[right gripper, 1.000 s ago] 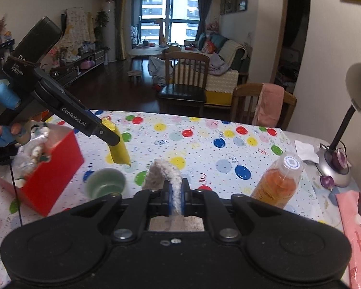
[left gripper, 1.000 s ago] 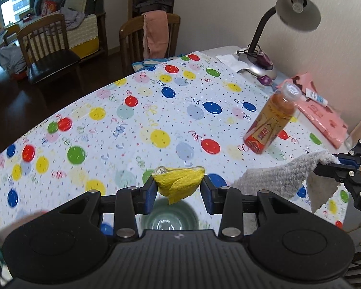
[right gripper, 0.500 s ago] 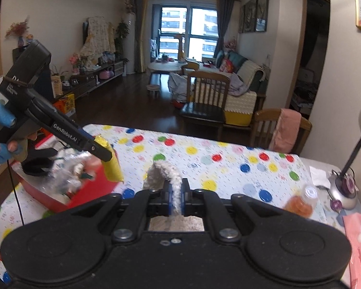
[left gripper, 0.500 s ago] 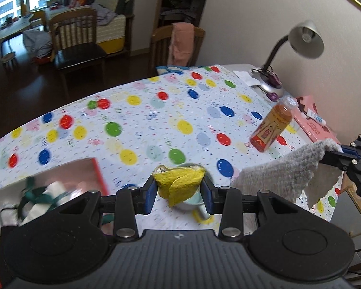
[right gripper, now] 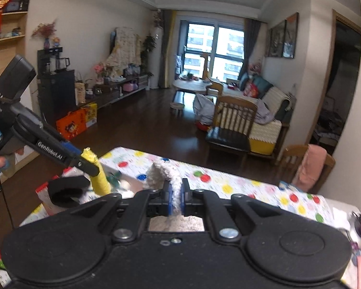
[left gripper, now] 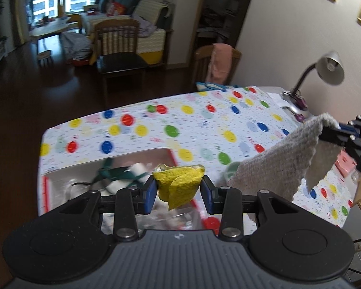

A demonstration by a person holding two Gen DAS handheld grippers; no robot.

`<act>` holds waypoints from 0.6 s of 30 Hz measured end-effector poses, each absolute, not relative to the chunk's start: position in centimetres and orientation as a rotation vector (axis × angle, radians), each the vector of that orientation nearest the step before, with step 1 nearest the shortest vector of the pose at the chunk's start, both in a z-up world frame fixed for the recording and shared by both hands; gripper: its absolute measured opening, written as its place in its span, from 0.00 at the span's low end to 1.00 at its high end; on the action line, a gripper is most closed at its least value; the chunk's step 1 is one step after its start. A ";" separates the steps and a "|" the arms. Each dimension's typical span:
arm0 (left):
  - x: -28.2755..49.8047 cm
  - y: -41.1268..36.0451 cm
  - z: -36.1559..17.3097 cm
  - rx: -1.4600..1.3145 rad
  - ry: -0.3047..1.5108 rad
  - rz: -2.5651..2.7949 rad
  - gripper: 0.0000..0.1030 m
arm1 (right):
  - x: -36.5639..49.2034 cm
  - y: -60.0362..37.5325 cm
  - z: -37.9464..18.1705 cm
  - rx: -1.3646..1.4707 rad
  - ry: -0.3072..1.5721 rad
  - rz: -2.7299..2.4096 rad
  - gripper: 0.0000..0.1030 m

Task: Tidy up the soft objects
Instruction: 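Lift the sponge and towel and carry both over the red box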

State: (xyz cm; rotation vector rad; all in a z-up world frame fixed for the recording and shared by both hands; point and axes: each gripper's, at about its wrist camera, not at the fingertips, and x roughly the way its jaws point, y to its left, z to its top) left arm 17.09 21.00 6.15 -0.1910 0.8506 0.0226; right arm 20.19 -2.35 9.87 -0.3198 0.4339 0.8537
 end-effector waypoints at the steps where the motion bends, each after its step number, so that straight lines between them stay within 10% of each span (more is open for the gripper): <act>1: 16.6 21.7 6.1 -0.195 0.848 0.035 0.37 | 20.2 -1.6 10.1 -0.321 0.427 0.863 0.05; 18: 11.9 30.2 4.4 -0.273 0.852 0.198 0.37 | 20.4 9.5 10.2 -0.349 0.402 0.977 0.05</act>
